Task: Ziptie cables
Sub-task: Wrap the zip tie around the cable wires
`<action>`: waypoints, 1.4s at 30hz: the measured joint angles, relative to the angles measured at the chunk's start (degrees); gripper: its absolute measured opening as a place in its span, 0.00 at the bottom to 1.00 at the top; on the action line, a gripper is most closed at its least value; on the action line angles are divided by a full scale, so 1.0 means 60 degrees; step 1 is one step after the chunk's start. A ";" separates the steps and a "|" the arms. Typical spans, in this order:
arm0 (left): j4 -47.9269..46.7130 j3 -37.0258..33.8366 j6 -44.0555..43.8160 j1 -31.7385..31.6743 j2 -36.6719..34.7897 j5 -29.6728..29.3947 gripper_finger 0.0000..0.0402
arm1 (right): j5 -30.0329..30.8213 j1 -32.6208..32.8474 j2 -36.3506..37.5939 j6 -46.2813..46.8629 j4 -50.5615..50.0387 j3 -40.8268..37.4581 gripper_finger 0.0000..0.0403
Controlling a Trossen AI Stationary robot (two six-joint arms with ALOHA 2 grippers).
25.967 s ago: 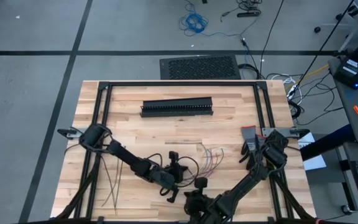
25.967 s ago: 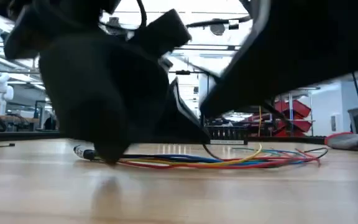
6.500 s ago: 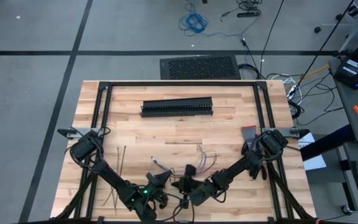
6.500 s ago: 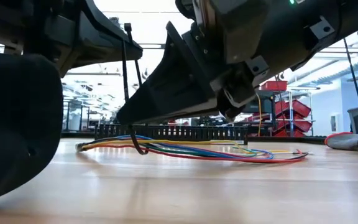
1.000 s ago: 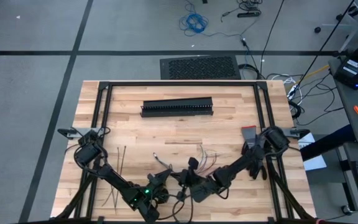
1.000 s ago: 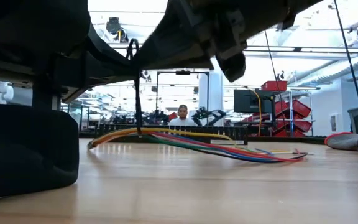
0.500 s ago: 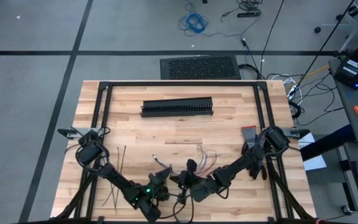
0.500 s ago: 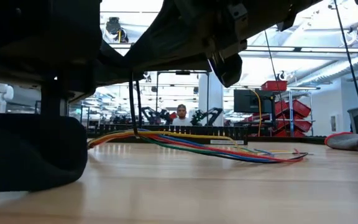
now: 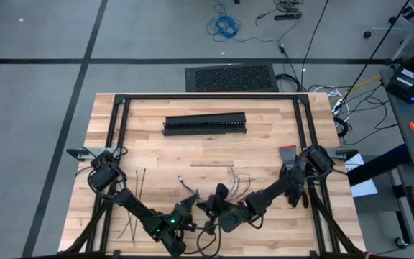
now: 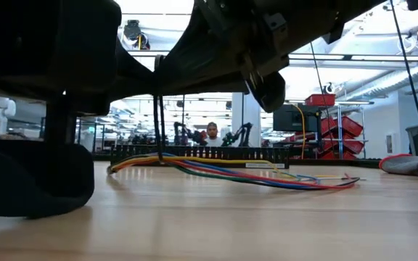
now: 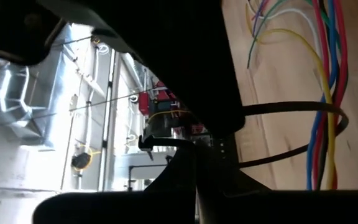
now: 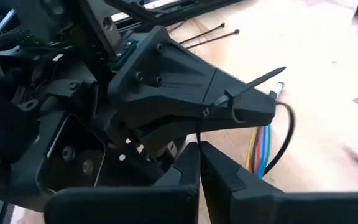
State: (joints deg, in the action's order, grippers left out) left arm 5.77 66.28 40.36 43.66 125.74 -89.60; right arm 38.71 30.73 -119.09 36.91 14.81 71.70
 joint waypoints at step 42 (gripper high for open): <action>-0.2064 0.0469 0.1611 0.0299 -0.0147 0.0029 0.00 | -0.0542 -0.0252 0.0373 0.0013 -0.0116 0.0000 0.00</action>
State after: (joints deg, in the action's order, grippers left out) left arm -6.62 69.09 50.03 45.45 124.86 -89.43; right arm 35.45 29.21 -116.85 36.99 14.12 71.70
